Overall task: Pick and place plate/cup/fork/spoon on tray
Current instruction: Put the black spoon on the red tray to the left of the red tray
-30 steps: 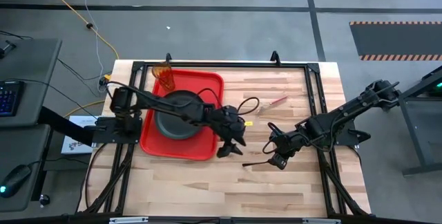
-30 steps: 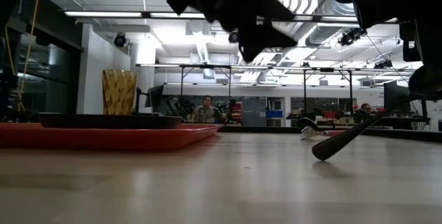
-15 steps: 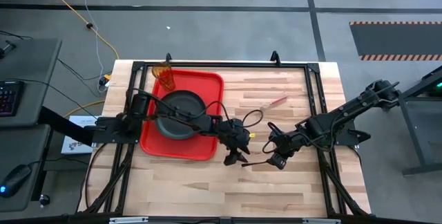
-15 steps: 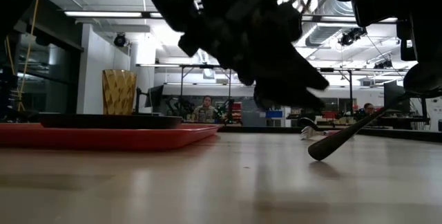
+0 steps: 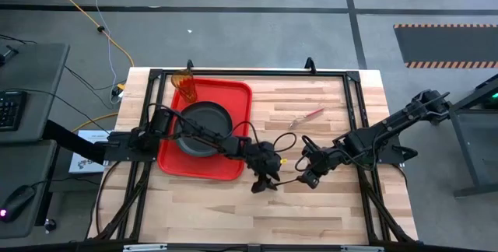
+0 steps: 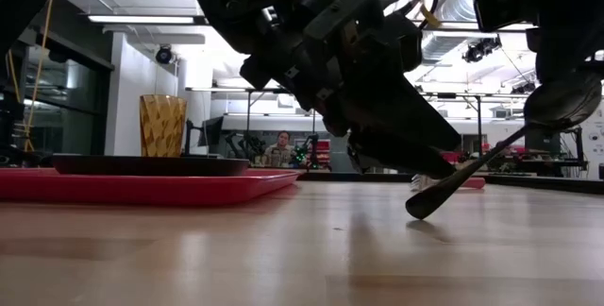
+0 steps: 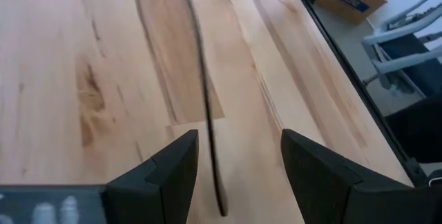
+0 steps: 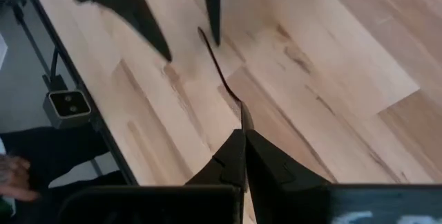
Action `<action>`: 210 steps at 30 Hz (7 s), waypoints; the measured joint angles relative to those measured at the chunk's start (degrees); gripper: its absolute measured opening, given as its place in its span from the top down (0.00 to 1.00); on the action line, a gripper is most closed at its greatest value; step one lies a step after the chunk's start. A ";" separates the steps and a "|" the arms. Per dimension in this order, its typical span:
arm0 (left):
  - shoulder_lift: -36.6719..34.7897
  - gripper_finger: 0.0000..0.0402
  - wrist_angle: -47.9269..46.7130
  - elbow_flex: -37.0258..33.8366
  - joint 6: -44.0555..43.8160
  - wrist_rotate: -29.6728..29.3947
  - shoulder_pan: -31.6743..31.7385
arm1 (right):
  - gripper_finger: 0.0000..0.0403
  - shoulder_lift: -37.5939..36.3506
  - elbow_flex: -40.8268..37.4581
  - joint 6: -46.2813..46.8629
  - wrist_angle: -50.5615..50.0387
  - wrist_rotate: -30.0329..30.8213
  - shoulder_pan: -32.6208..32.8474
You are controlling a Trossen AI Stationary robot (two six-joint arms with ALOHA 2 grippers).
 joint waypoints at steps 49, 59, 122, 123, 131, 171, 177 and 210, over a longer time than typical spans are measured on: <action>-2.13 0.99 -14.98 -0.13 -1.61 5.81 6.12 | 1.00 -0.17 0.00 0.52 2.98 3.23 0.00; -13.53 1.00 -31.41 -3.47 4.60 3.92 12.12 | 0.77 -6.85 0.00 2.10 -0.95 9.13 -2.99; -50.38 0.73 13.69 -37.62 -35.34 -19.61 12.84 | 1.00 4.39 13.71 -29.81 31.23 3.78 -36.32; -52.33 0.70 11.28 -37.62 -34.03 -18.99 13.94 | 1.00 4.28 15.96 -31.42 26.45 3.48 -36.71; -71.47 0.58 5.54 -37.68 -22.81 -16.56 21.14 | 1.00 12.84 34.46 -46.55 2.28 2.07 -37.19; -88.83 0.58 10.98 -37.64 -14.25 -23.02 21.72 | 1.00 56.18 83.61 -79.21 -20.74 -13.77 -47.14; -82.95 0.58 7.65 -37.62 -16.47 -23.06 21.18 | 1.00 40.26 61.38 -79.22 -16.41 -17.39 -49.96; -45.18 0.61 19.03 -32.24 -20.20 -24.35 10.77 | 1.00 9.49 19.07 -50.43 48.16 -17.98 -42.01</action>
